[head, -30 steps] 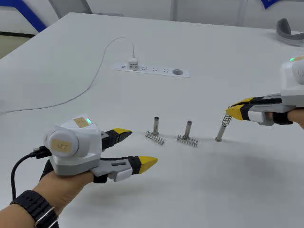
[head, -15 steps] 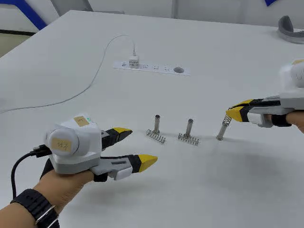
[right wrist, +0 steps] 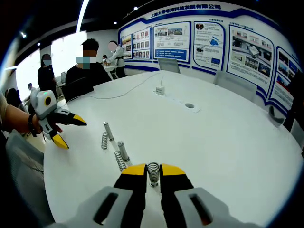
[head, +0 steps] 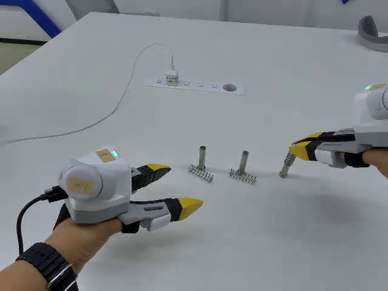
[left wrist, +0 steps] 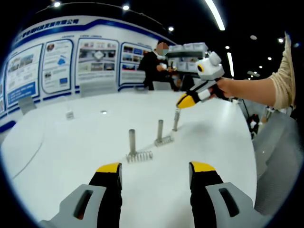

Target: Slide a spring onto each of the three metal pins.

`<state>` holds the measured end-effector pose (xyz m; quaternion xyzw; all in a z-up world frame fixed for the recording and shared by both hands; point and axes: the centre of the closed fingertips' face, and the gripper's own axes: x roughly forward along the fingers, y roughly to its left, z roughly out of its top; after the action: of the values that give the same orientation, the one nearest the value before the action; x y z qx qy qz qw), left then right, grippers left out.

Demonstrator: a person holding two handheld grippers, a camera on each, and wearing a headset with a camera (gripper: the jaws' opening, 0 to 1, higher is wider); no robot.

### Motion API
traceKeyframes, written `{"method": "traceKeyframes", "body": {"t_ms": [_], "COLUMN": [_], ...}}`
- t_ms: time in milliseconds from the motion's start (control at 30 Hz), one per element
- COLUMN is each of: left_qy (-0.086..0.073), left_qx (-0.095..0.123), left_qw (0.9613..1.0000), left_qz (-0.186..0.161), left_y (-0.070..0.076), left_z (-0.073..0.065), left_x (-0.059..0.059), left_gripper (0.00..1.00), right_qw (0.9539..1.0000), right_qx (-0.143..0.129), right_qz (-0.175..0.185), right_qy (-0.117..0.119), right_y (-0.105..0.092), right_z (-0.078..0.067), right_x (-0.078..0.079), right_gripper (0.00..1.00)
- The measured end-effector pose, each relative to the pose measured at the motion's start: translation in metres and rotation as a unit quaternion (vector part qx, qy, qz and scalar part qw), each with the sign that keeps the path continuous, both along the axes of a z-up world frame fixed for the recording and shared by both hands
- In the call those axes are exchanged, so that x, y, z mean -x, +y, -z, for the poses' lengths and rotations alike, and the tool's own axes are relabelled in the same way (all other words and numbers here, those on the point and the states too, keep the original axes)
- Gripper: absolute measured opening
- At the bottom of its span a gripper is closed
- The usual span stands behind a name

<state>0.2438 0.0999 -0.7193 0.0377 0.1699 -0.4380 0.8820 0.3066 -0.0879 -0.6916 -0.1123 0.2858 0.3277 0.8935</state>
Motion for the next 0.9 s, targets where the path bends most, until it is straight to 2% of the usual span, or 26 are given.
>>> {"method": "traceKeyframes", "body": {"t_ms": [533,900], "left_qy": [0.002,0.000], "left_qx": [-0.001,0.000], "left_qw": [1.0000,1.0000], "left_qz": [-0.003,-0.004], "left_y": [0.002,0.002], "left_z": [0.001,-0.001], "left_x": [0.001,0.000], "left_gripper": [0.57,0.57], "right_qw": [0.9999,0.9998], "right_qx": [0.002,0.006], "right_qz": [0.003,0.005], "right_qy": [0.011,0.018], "right_y": [0.001,0.001], "right_z": [0.018,0.025], "right_x": [0.000,-0.001], "right_gripper": [0.12,0.12]}}
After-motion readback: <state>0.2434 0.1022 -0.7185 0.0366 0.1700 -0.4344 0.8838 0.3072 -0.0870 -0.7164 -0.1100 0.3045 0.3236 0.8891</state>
